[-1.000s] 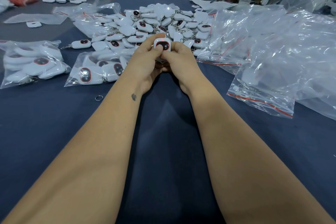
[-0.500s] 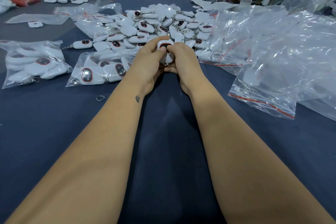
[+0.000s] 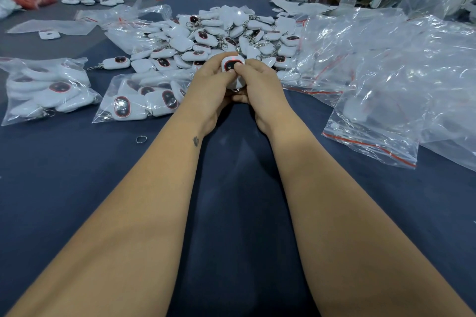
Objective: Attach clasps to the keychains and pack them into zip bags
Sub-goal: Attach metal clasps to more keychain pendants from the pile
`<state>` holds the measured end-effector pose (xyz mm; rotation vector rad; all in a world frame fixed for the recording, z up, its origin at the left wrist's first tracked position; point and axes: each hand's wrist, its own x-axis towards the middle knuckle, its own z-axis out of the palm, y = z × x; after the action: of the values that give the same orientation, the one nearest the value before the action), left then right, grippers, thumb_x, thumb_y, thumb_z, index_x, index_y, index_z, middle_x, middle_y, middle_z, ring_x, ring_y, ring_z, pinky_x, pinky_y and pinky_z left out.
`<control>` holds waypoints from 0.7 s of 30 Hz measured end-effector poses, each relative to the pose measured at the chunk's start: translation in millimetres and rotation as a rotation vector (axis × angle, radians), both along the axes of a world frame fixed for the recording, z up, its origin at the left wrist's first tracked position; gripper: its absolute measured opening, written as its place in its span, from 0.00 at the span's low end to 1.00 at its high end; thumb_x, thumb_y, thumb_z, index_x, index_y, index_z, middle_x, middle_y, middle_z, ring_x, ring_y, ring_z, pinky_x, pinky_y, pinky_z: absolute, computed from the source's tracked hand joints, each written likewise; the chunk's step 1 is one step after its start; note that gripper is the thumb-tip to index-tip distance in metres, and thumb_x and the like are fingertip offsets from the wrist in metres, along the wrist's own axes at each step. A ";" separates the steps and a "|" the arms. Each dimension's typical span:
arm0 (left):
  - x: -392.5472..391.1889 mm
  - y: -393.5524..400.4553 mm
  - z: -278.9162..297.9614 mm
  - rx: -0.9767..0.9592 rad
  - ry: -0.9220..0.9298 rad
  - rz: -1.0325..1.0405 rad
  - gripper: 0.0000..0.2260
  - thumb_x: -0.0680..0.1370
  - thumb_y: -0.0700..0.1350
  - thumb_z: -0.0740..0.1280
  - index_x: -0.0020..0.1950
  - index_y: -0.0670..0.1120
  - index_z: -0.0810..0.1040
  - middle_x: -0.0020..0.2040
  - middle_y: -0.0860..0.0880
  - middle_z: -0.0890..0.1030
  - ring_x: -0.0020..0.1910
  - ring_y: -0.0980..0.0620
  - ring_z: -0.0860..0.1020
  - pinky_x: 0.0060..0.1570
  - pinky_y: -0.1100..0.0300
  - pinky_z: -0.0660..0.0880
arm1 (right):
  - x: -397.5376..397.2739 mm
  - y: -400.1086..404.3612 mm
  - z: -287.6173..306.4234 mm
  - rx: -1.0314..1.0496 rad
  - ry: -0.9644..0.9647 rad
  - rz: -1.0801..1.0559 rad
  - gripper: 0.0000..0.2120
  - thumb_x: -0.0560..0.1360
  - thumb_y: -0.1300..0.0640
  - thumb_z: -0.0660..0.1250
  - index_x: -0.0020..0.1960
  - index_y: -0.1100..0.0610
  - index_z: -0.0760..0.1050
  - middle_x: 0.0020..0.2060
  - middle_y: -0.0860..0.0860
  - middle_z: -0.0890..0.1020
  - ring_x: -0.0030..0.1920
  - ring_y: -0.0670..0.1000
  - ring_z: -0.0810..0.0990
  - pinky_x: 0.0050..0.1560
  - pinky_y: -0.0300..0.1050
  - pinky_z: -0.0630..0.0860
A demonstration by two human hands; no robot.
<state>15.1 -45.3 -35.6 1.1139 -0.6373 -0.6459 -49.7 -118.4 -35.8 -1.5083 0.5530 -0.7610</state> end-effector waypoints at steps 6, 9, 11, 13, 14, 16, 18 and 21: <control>-2.4 -0.2 0.5 0.044 -0.039 0.071 0.14 0.81 0.33 0.57 0.54 0.49 0.79 0.46 0.48 0.82 0.42 0.52 0.81 0.40 0.58 0.77 | -0.7 3.1 5.7 0.082 -0.027 -0.019 0.09 0.77 0.63 0.62 0.39 0.55 0.75 0.35 0.53 0.78 0.36 0.50 0.78 0.35 0.42 0.76; -3.5 0.2 0.2 0.059 -0.115 0.144 0.14 0.81 0.33 0.59 0.52 0.50 0.79 0.47 0.50 0.83 0.46 0.53 0.81 0.40 0.59 0.77 | -0.7 3.5 6.9 0.107 -0.041 -0.006 0.09 0.76 0.64 0.61 0.39 0.56 0.74 0.36 0.55 0.77 0.34 0.50 0.77 0.35 0.43 0.76; -3.6 1.3 0.9 0.066 -0.127 0.160 0.14 0.80 0.33 0.60 0.52 0.50 0.79 0.44 0.52 0.84 0.44 0.55 0.82 0.37 0.62 0.77 | -0.8 3.5 7.2 0.123 -0.051 -0.008 0.09 0.76 0.64 0.61 0.39 0.56 0.75 0.34 0.54 0.77 0.32 0.49 0.77 0.34 0.43 0.77; -4.8 3.1 4.2 0.088 -0.174 0.156 0.13 0.79 0.34 0.62 0.53 0.50 0.80 0.40 0.56 0.84 0.41 0.59 0.83 0.36 0.64 0.77 | -1.1 3.0 7.2 0.156 -0.063 -0.034 0.08 0.76 0.62 0.61 0.41 0.56 0.77 0.34 0.53 0.78 0.31 0.48 0.77 0.35 0.43 0.77; -5.4 3.5 7.0 0.105 -0.217 0.152 0.13 0.79 0.35 0.62 0.55 0.49 0.81 0.41 0.57 0.84 0.42 0.60 0.83 0.37 0.66 0.77 | -1.1 2.3 7.5 0.170 -0.069 -0.057 0.08 0.76 0.61 0.61 0.42 0.56 0.78 0.33 0.52 0.79 0.30 0.48 0.78 0.35 0.43 0.76; -5.3 4.9 12.8 0.121 -0.302 0.161 0.12 0.79 0.38 0.64 0.57 0.51 0.81 0.46 0.55 0.84 0.46 0.59 0.82 0.45 0.64 0.79 | -0.8 0.0 8.4 0.201 -0.099 -0.101 0.08 0.76 0.59 0.62 0.41 0.54 0.78 0.31 0.49 0.79 0.29 0.48 0.78 0.31 0.41 0.73; -1.8 9.7 18.3 0.131 -0.392 0.265 0.11 0.77 0.41 0.66 0.52 0.56 0.80 0.48 0.55 0.83 0.48 0.58 0.82 0.53 0.58 0.79 | 0.1 -2.4 9.9 0.216 -0.126 -0.151 0.05 0.75 0.59 0.64 0.41 0.56 0.77 0.34 0.51 0.80 0.30 0.50 0.78 0.30 0.40 0.71; 10.5 23.4 21.5 0.351 -0.677 0.651 0.08 0.74 0.43 0.65 0.49 0.55 0.80 0.42 0.57 0.81 0.50 0.54 0.79 0.54 0.54 0.76 | 1.5 -4.0 6.7 0.162 -0.098 -0.220 0.07 0.75 0.60 0.67 0.39 0.58 0.73 0.36 0.56 0.73 0.38 0.54 0.72 0.39 0.46 0.70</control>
<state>25.6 -21.9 -14.1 1.7858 -0.6829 0.2151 -48.2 -122.4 -29.1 -1.2668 0.6975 -0.9316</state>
